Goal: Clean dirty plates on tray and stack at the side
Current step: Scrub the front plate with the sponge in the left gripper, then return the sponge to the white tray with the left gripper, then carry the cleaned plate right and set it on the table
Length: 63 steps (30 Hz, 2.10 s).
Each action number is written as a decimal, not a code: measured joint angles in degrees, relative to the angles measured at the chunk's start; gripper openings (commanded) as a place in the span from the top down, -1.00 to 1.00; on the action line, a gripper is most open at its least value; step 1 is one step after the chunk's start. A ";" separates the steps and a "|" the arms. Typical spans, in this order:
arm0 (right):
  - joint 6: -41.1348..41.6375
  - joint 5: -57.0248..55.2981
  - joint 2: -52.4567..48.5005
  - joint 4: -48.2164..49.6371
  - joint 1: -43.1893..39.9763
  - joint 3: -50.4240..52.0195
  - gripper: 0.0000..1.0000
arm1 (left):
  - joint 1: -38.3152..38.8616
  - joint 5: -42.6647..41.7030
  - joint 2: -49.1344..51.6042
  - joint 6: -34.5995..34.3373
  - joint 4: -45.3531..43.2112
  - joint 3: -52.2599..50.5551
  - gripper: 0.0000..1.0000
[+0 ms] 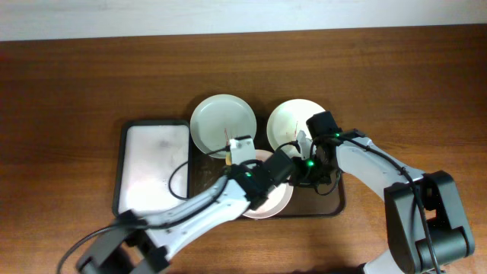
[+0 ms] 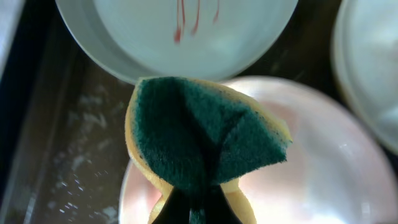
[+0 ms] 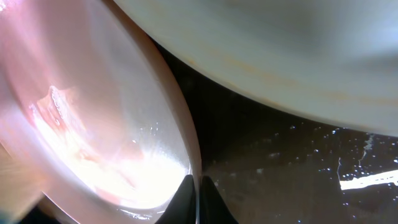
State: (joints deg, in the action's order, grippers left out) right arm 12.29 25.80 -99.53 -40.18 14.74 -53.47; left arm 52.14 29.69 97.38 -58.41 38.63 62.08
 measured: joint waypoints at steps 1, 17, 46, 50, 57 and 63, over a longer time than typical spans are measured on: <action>0.00 0.00 0.00 0.00 0.00 0.00 0.92 | -1.20 -0.33 -2.73 1.79 -0.04 0.00 1.00; 0.33 -2.43 -0.02 1.70 4.07 -0.33 0.92 | -33.53 -26.71 -10.08 36.87 4.66 -0.04 1.00; 1.22 -83.82 18.75 1.75 41.72 -7.50 0.92 | -50.73 -33.59 3.41 45.42 1.14 -1.14 0.99; 4.02 -83.12 18.75 1.70 40.61 -7.50 0.92 | -50.73 -33.59 3.41 45.68 1.11 -1.14 0.77; 13.25 -57.68 22.71 -1.64 14.25 -7.50 0.92 | -50.73 -33.53 3.41 45.99 0.79 -1.14 -0.74; 12.85 -37.44 26.64 -7.23 -16.46 -7.61 0.92 | -50.73 -32.06 3.41 46.03 -5.66 -2.12 -0.74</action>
State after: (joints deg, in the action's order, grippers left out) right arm 25.15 -11.64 -72.88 -47.42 -1.72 -61.08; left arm 1.41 -2.37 100.79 -12.38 32.97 59.96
